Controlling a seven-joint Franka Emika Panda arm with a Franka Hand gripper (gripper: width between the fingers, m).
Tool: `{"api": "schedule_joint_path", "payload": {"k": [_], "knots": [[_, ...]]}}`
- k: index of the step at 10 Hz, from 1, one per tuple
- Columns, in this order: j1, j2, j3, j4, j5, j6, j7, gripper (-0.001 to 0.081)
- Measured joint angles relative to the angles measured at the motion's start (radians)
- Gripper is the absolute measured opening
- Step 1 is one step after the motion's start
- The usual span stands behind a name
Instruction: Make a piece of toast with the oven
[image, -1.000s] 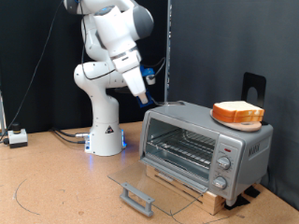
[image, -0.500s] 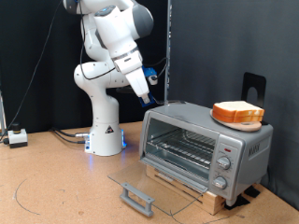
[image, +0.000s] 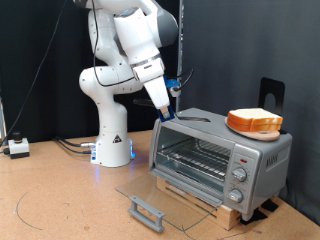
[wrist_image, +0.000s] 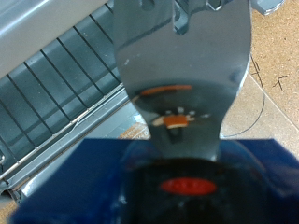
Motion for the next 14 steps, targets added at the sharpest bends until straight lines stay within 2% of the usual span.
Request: {"api": "schedule_joint_path", "payload": {"k": [2,3,4,7,14], "knots": [[0.002,0.002,-0.001,0.009,-0.022,-0.126,-0.050,0.0395],[0.009,0.008,0.001,0.015,-0.022,-0.153,-0.067,0.0395],[0.017,0.016,0.005,0.020,-0.020,-0.151,-0.071,0.0395],[0.040,0.040,0.012,0.031,0.025,-0.074,-0.071,0.0395],[0.052,0.110,0.030,0.088,0.051,-0.055,-0.062,0.0395]]}}
